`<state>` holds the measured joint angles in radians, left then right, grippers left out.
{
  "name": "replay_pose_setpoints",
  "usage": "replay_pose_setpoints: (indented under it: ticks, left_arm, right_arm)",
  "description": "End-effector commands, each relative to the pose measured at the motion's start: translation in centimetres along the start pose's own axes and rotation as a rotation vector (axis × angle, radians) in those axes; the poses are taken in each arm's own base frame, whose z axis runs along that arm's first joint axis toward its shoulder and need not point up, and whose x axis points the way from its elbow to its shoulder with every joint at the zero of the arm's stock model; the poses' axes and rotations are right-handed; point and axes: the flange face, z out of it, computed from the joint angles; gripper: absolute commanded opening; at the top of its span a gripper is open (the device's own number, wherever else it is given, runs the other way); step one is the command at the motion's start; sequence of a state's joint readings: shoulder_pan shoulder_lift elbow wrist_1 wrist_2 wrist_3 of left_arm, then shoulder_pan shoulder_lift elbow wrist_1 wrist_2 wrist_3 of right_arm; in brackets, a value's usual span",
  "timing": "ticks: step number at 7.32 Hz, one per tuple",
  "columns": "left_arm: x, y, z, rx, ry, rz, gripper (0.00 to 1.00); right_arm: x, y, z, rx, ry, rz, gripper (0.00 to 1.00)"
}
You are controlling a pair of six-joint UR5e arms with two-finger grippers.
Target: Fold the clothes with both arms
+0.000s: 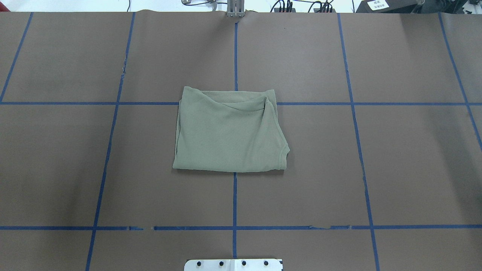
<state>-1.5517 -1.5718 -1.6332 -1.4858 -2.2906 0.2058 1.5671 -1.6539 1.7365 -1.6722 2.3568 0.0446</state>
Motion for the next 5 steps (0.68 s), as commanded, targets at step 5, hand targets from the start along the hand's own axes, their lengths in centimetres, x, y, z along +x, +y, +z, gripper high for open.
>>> replay_pose_setpoints:
  ticks: [5]
  left_arm:
    - [0.18, 0.11, 0.22, 0.000, 0.040, -0.151, 0.99]
  right_arm:
    - [-0.23, -0.17, -0.04, 0.013, -0.003, 0.012, 1.00]
